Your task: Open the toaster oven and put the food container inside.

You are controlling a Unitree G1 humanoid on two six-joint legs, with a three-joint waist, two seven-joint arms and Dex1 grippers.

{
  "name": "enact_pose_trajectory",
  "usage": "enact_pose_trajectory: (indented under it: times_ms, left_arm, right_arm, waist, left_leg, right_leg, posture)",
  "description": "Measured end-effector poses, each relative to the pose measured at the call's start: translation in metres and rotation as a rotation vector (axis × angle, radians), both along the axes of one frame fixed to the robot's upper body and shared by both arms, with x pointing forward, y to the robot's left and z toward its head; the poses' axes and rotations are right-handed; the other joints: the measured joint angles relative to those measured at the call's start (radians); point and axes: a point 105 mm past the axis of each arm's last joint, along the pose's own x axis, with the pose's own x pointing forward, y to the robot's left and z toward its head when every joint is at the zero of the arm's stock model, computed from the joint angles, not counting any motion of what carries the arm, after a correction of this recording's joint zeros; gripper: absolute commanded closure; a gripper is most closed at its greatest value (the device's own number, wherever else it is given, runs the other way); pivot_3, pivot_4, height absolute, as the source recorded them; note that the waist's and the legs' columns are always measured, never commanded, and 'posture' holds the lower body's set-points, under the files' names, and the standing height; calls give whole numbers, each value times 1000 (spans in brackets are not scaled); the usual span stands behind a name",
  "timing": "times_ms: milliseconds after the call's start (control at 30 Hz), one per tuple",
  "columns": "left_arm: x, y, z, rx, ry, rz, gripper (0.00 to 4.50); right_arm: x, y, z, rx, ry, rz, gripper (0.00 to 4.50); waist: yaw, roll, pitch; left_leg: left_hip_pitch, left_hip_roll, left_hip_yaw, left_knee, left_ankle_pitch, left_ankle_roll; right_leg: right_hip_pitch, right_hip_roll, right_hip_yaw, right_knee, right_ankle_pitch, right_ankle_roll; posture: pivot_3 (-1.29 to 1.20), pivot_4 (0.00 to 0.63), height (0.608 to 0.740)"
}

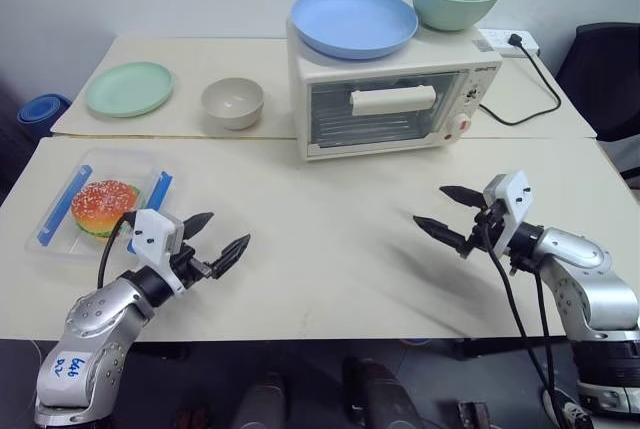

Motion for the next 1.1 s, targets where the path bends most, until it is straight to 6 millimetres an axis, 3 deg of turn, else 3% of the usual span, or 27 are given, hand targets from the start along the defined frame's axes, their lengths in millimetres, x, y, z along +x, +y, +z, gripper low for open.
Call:
enact_pose_trajectory:
  times_ms: [500,633,767,900,1100]
  left_arm:
    - [5,4,1,-52,25,-4,0]
    - [7,-10,15,-119,8,-106,0]
    - [11,-27,34,-130,-8,-213,0]
    - [9,-59,66,-117,-76,-387,0]
    - [4,-75,85,-118,-100,-484,0]
  right_arm:
    - [1,6,2,54,23,9,36]
    - [10,23,23,144,-6,61,36]
    - [28,29,44,176,-42,65,36]
    - [67,34,59,195,-61,12,36]
    - [98,31,80,162,-112,-34,36]
  waist:
    - [-1,0,0]
    - [-2,0,0]
    - [-2,0,0]
    - [-7,0,0]
    - [-22,0,0]
  left_leg:
    - [1,1,4,0,0,0]
    - [1,2,5,1,0,0]
    - [1,2,5,1,0,0]
    - [1,2,9,0,0,0]
    - [-8,2,13,-1,-1,1]
  right_leg:
    - [0,1,2,0,0,0]
    - [-1,2,1,0,1,0]
    - [0,2,1,0,1,0]
    - [-2,3,0,0,3,1]
    - [-15,2,3,4,4,3]
  posture:
    - [0,150,740]
    - [0,150,740]
    - [0,150,740]
    - [0,150,740]
    - [0,150,740]
